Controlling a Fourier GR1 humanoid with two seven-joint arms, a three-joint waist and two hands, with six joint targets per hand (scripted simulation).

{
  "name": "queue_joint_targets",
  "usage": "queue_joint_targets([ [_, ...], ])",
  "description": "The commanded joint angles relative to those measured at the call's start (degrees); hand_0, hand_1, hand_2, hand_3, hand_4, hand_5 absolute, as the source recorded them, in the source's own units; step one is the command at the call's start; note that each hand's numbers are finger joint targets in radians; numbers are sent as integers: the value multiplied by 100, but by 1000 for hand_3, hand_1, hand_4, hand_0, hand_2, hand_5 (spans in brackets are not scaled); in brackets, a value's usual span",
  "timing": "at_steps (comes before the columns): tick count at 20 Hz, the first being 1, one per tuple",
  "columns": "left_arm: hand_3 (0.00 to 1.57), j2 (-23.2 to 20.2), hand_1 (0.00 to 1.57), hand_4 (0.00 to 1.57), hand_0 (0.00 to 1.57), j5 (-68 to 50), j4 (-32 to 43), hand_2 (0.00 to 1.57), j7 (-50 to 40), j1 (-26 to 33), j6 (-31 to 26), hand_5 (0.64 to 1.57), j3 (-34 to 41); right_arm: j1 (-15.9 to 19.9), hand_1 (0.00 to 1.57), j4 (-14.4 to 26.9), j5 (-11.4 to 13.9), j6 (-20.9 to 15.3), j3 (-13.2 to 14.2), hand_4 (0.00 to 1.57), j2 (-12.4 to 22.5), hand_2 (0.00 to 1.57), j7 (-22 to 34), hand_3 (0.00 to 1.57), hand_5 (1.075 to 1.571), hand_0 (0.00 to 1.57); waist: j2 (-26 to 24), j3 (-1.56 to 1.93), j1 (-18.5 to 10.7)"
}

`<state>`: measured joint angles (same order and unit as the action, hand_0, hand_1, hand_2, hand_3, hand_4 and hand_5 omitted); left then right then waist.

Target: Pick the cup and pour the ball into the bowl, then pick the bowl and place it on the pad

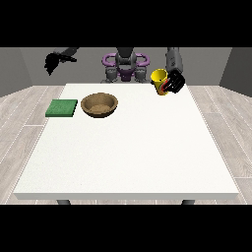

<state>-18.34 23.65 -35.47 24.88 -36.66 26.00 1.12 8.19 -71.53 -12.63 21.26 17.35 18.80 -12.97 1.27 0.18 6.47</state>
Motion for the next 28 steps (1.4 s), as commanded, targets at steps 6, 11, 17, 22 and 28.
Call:
queue_joint_targets([
  [6, 1571, 114, 1491, 1571, 1491, 1150, -200, 1571, -1707, -647, 56, 1273, -666, 217, 0, 573, -186, 164, 261, 0, 216, 0, 26, 0, 1568, 0, -167, -16, -95],
  [11, 1571, 554, 1496, 1507, 1496, 2202, -128, 1571, -2737, -835, 546, 1245, -1368, -54, 0, 756, 141, 221, 81, 0, 77, 0, -506, 0, 1569, 0, -381, -9, -71],
  [17, 1571, 540, 1553, 1571, 1553, 3581, 141, 1571, -3763, -1521, 296, 1203, -2193, 234, 0, 973, -49, 267, 200, 0, 215, 0, -173, 0, 1570, 0, -551, -5, -17],
  [22, 1571, 1145, 1501, 1380, 1501, 4744, 234, 1571, -4361, -1726, -52, 1400, -3180, 183, 0, 1258, 20, 415, 249, 0, 356, 0, -393, 0, 1571, 0, -593, -1, -43],
  [28, 1571, 1257, 1509, 1571, 1509, 5884, 680, 1571, -4621, -2029, -849, 1042, -4106, 326, 0, 1259, -93, 700, 213, 0, 433, 0, -385, 0, 1570, 0, -424, -7, 288],
])
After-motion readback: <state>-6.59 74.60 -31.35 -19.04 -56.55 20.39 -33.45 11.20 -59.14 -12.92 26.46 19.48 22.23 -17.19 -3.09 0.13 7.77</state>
